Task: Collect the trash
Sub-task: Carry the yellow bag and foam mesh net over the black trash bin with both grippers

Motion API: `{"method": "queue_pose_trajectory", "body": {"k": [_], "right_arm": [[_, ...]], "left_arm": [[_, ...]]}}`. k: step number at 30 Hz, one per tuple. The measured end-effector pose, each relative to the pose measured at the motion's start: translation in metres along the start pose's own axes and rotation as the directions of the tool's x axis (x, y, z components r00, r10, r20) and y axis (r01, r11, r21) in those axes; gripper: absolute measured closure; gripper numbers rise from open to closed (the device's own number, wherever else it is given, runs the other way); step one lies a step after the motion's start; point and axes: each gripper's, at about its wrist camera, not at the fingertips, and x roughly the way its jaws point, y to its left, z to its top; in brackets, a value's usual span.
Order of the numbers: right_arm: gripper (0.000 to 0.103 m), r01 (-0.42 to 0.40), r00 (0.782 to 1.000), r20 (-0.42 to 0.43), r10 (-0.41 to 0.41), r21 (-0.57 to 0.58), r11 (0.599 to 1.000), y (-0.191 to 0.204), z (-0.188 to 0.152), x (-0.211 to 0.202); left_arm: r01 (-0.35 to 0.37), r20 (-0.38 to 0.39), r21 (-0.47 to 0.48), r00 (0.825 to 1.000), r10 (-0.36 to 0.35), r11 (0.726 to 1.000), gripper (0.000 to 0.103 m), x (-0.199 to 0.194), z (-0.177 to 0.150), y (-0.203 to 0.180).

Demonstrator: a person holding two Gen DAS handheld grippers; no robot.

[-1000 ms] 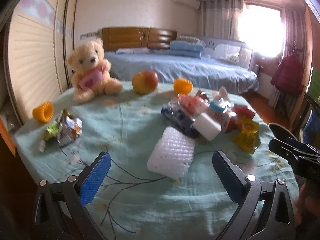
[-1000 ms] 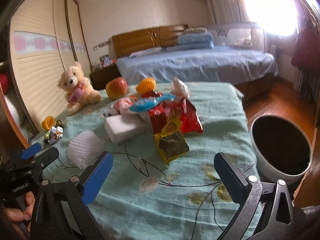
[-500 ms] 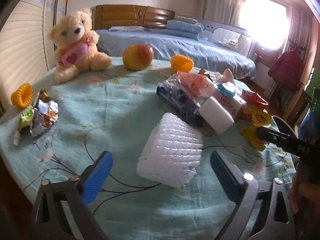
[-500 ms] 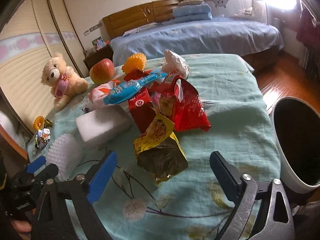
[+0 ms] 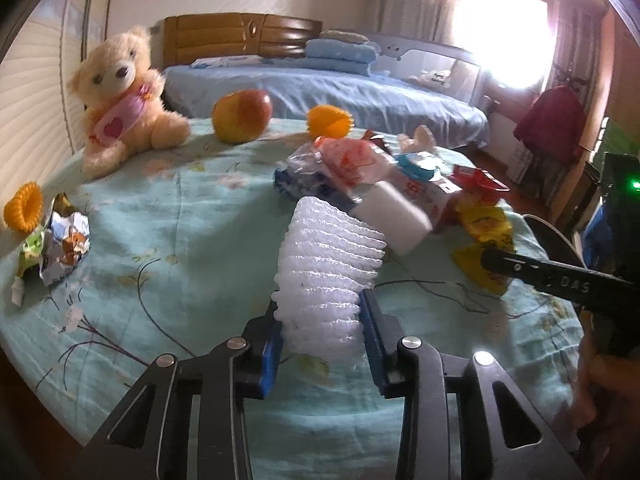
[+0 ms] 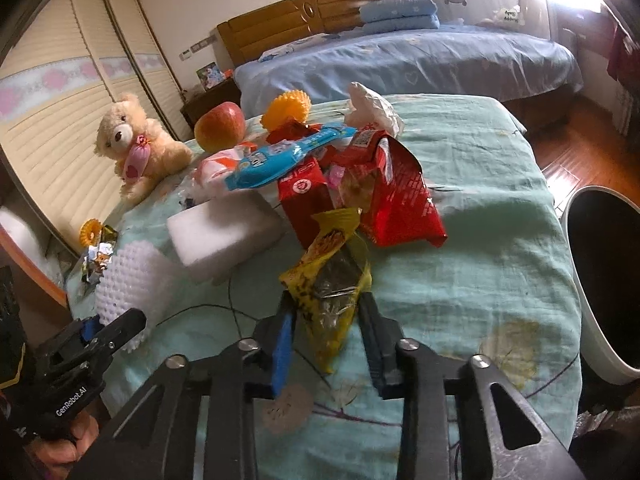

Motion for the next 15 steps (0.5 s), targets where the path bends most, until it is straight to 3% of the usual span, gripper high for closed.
{"method": "queue_pose_trajectory", "body": {"k": [15], "right_arm": [[0.08,0.022,0.998,0.063,-0.026,0.062,0.998,-0.031,-0.014,-0.043]], "left_arm": [[0.158,-0.029,0.153,0.987,-0.155,0.975,0.069,-0.012,0.0,-0.055]]}}
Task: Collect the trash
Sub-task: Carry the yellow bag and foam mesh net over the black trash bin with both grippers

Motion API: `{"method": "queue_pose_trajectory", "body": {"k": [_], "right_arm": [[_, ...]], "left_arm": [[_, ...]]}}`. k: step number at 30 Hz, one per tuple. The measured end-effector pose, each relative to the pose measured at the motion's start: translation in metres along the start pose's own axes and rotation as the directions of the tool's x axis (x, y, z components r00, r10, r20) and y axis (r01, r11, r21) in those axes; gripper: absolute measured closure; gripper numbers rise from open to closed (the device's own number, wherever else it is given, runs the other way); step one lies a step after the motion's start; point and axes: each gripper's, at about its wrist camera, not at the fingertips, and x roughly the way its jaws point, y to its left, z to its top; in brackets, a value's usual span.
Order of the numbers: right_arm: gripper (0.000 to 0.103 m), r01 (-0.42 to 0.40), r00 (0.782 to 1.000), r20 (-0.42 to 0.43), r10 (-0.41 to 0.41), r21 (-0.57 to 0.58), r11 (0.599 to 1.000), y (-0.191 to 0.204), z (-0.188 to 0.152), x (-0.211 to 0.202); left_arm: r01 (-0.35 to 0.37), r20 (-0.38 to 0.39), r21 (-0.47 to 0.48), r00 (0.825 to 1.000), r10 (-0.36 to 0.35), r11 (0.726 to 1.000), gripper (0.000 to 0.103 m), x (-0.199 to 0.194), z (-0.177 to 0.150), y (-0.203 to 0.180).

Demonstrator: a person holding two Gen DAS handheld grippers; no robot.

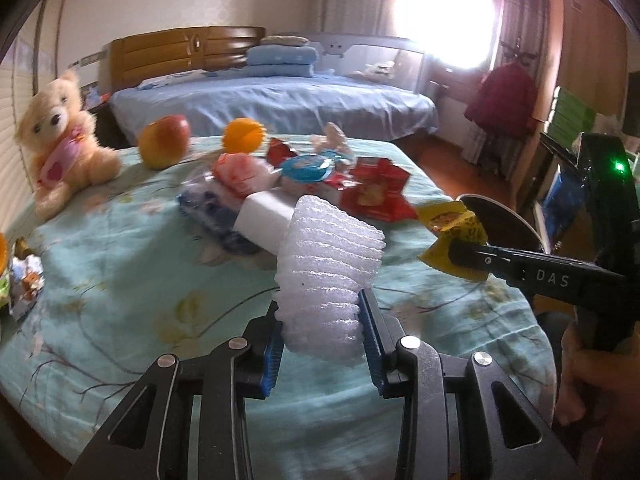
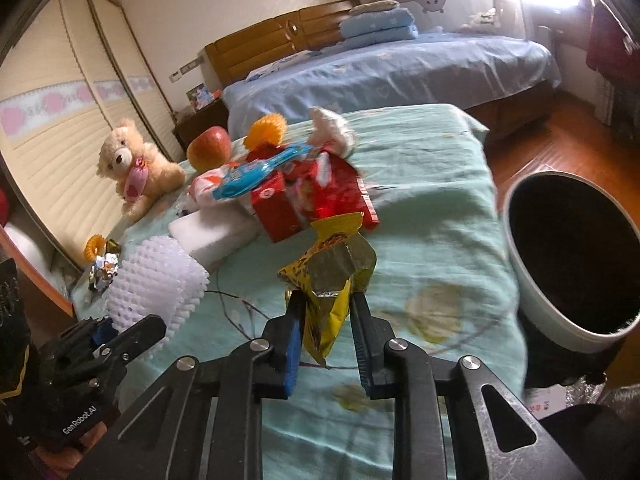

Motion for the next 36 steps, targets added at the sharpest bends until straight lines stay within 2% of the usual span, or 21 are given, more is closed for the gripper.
{"method": "queue_pose_trajectory", "body": {"k": [13,24,36], "right_arm": [[0.086,0.023,0.999,0.04,-0.024,0.038,0.999,-0.026,-0.007,-0.02],[0.086,0.084,0.992,0.081,-0.092,0.098,0.992,-0.063,-0.007,-0.046],[0.086,0.159,0.981,0.086,-0.174,0.159,0.974,-0.107,-0.001,-0.057]], "left_arm": [[0.039,-0.008,0.055,0.999,-0.038,0.998,0.069,0.023,0.02,-0.029],[0.103,-0.04,0.106,0.994,-0.099,0.989,0.069,0.055,0.038,-0.064],[0.154,-0.063,0.153,0.987,-0.146,0.976,0.069,0.094,0.058,-0.101]]}}
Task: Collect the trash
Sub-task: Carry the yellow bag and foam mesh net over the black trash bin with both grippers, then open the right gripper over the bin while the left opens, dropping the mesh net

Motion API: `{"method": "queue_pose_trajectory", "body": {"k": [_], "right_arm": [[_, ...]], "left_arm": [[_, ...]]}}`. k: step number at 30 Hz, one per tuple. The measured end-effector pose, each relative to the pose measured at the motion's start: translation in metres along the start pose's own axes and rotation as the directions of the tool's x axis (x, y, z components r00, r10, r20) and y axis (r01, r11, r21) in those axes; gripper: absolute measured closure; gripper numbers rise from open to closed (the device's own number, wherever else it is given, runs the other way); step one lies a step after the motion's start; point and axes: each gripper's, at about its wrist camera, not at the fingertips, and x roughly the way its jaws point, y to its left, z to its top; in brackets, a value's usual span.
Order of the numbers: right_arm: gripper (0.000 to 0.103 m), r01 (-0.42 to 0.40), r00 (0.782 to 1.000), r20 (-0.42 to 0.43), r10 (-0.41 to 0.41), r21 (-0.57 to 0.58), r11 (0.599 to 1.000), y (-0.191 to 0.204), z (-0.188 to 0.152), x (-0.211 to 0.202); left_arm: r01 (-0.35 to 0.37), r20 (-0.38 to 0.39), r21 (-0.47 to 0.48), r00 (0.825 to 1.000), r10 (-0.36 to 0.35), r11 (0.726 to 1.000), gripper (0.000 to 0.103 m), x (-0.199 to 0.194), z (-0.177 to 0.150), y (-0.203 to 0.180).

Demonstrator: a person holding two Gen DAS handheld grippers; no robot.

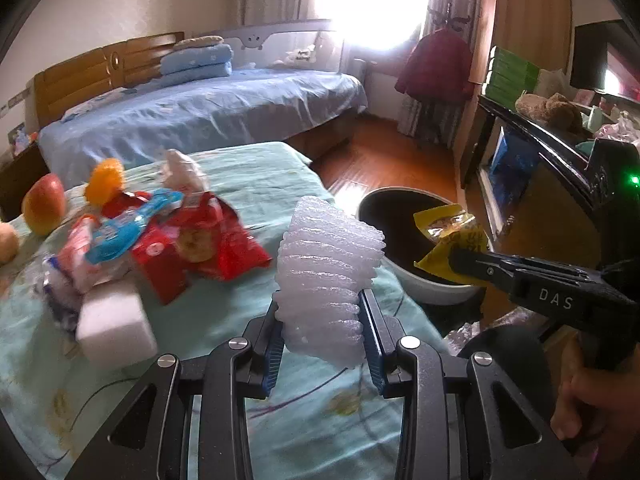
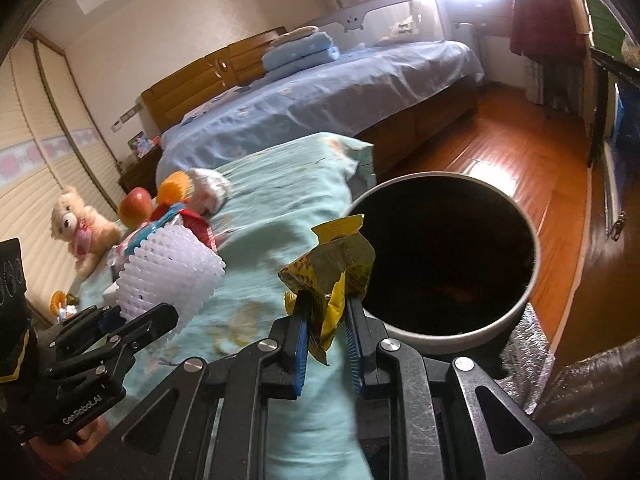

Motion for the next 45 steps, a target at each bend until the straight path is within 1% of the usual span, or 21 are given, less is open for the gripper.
{"method": "queue_pose_trajectory", "body": {"k": [8,21,30,37,44,45], "right_arm": [[0.086,0.048,0.999,-0.006,-0.048,0.028,0.998,-0.025,0.01,0.006],[0.086,0.113,0.993,-0.038,-0.111,0.044,0.993,-0.057,0.024,0.019],[0.085,0.129,0.991,-0.051,-0.126,0.06,0.99,-0.076,0.035,0.025],[0.083,0.133,0.989,-0.07,-0.128,0.07,0.989,-0.088,0.04,0.033],[0.081,0.142,0.988,-0.08,-0.136,0.074,0.987,-0.093,0.044,0.038],[0.08,0.143,0.987,-0.084,-0.136,0.073,0.987,-0.094,0.045,0.039]], "left_arm": [[0.023,-0.027,0.021,0.999,-0.022,1.0,0.069,0.033,0.019,-0.014],[0.063,-0.092,0.023,0.994,-0.061,0.998,0.068,0.083,0.047,-0.033],[0.087,-0.132,0.021,0.988,-0.084,0.996,0.067,0.117,0.062,-0.045],[0.093,-0.152,0.018,0.984,-0.089,0.995,0.062,0.132,0.067,-0.05],[0.092,-0.144,0.035,0.986,-0.086,0.995,0.061,0.135,0.068,-0.057],[0.088,-0.142,0.037,0.987,-0.082,0.995,0.058,0.135,0.067,-0.058]]}}
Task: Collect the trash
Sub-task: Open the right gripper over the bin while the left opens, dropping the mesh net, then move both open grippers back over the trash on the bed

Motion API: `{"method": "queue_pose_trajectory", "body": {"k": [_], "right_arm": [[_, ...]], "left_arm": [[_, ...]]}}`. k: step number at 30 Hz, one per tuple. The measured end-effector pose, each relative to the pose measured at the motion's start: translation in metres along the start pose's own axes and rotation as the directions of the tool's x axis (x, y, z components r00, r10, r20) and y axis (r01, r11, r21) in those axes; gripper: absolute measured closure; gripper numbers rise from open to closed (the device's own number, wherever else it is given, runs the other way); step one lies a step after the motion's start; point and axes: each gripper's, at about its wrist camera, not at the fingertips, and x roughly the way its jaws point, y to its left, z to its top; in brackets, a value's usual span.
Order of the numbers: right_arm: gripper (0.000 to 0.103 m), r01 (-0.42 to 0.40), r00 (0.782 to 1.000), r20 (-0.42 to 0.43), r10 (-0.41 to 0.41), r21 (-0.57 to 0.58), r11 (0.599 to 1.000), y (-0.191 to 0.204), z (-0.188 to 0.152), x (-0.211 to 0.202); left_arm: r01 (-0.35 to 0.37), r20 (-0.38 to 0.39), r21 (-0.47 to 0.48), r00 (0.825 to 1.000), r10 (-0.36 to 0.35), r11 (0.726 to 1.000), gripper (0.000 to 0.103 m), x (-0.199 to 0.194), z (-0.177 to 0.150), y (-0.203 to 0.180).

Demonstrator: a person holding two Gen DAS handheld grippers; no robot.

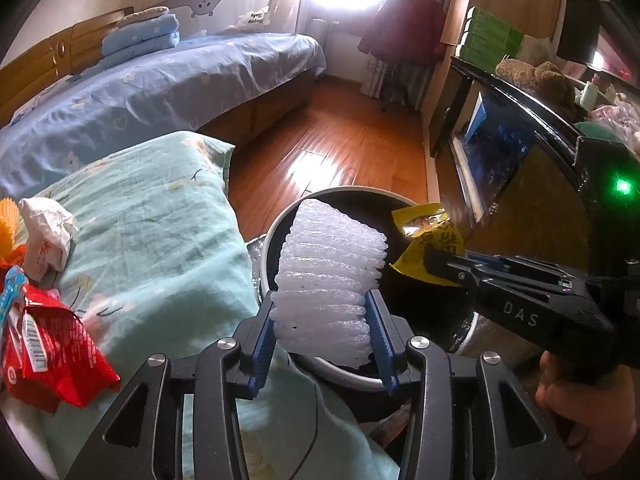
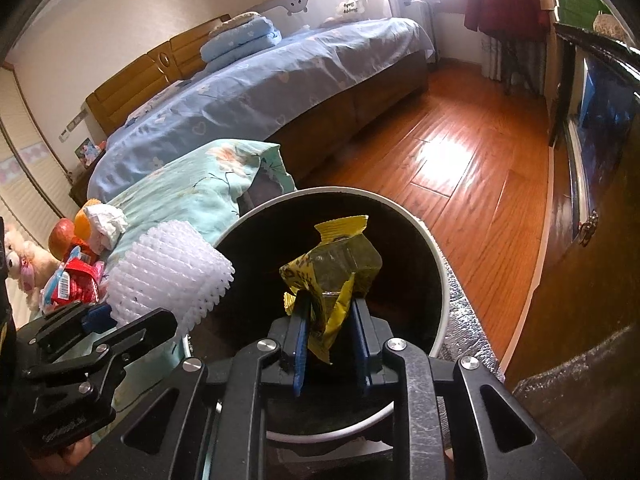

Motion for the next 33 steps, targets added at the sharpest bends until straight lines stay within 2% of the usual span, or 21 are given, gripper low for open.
{"method": "queue_pose_trajectory", "body": {"k": [2,4,9,10,14,16,24,33], "right_arm": [[0.076,0.009,1.0,-0.004,-0.009,0.003,1.0,-0.001,0.001,0.001],[0.067,0.01,1.0,-0.006,-0.01,0.014,1.0,-0.003,0.001,0.002],[0.05,0.009,1.0,0.001,-0.009,0.033,0.999,-0.006,0.0,-0.003],[0.046,0.006,1.0,0.005,-0.006,0.039,0.999,-0.007,-0.001,-0.005],[0.042,-0.015,1.0,0.028,0.013,0.053,0.999,-0.002,-0.007,-0.013],[0.037,-0.027,0.999,0.042,0.025,0.052,0.998,0.003,-0.011,-0.018],[0.035,-0.105,0.993,0.063,0.103,0.029,0.994,0.04,-0.03,-0.028],[0.035,-0.185,0.982,0.025,0.186,-0.056,0.981,0.095,-0.049,-0.025]], "left_arm": [[-0.001,0.0,0.002,1.0,0.001,1.0,0.053,0.0,-0.001,-0.001],[-0.008,-0.004,0.001,1.0,0.008,1.0,0.044,-0.001,-0.003,-0.002],[-0.006,-0.013,-0.023,1.0,0.005,1.0,0.033,-0.007,-0.01,0.002],[-0.006,-0.009,-0.032,1.0,0.005,0.999,0.032,-0.011,-0.014,0.004],[-0.016,0.01,-0.05,1.0,0.017,0.999,0.032,-0.028,-0.026,0.009],[-0.033,0.026,-0.06,0.999,0.034,0.998,0.032,-0.041,-0.036,0.016],[-0.079,0.066,-0.133,0.994,0.089,0.988,0.031,-0.092,-0.081,0.04],[-0.138,0.105,-0.2,0.981,0.161,0.97,0.031,-0.152,-0.127,0.058]]}}
